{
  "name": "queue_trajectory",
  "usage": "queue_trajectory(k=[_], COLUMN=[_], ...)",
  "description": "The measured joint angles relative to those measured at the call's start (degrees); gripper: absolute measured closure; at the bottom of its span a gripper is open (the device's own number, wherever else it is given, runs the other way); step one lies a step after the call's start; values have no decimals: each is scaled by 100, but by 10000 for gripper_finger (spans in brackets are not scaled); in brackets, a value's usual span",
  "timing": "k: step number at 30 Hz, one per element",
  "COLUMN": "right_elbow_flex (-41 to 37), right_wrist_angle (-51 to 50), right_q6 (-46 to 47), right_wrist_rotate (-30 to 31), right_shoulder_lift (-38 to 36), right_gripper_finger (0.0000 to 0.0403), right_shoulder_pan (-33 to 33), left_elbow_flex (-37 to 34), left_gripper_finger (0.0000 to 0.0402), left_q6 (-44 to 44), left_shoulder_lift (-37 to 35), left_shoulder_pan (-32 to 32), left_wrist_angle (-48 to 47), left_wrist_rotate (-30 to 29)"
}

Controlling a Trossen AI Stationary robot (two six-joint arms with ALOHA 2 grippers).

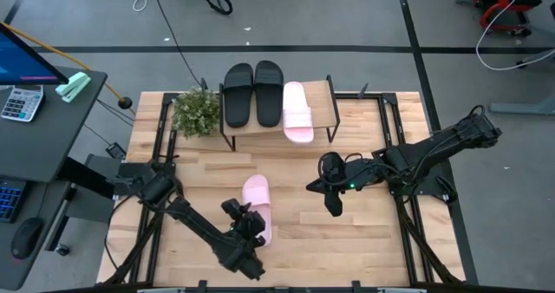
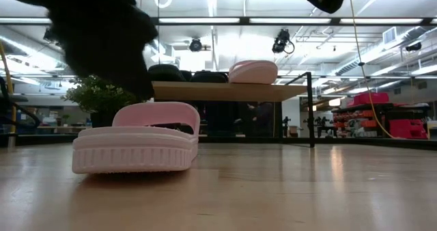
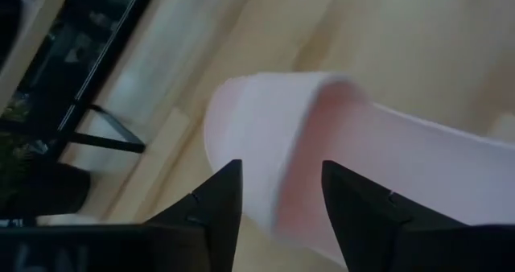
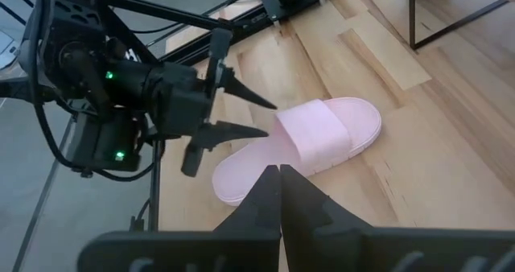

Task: Pick and place slides into the shelf
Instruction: Put the pink slide on the shelf

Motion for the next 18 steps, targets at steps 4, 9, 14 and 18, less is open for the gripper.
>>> queue_trajectory(k=[4,9,14,18], right_elbow_flex=[0,0,0,0], right_wrist_angle=[2,0,2,2], right_q6=[0,9,17,17], right_wrist_rotate=[2,2,55,105], right_shoulder_lift=[-2,0,-2,-2], right_gripper_finger=[402,402,402,402], right_shoulder_pan=[0,0,0,0], left_elbow_flex=[-215,-621,-716,-717], left_gripper_finger=[217,220,231,251], left_q6=[-14,31,111,128], left_shoulder_lift=[-12,-9,-7,-7], left_shoulder_pan=[192,318,385,509], left_wrist_angle=[171,364,389,417], left_wrist_rotate=[46,293,253,75])
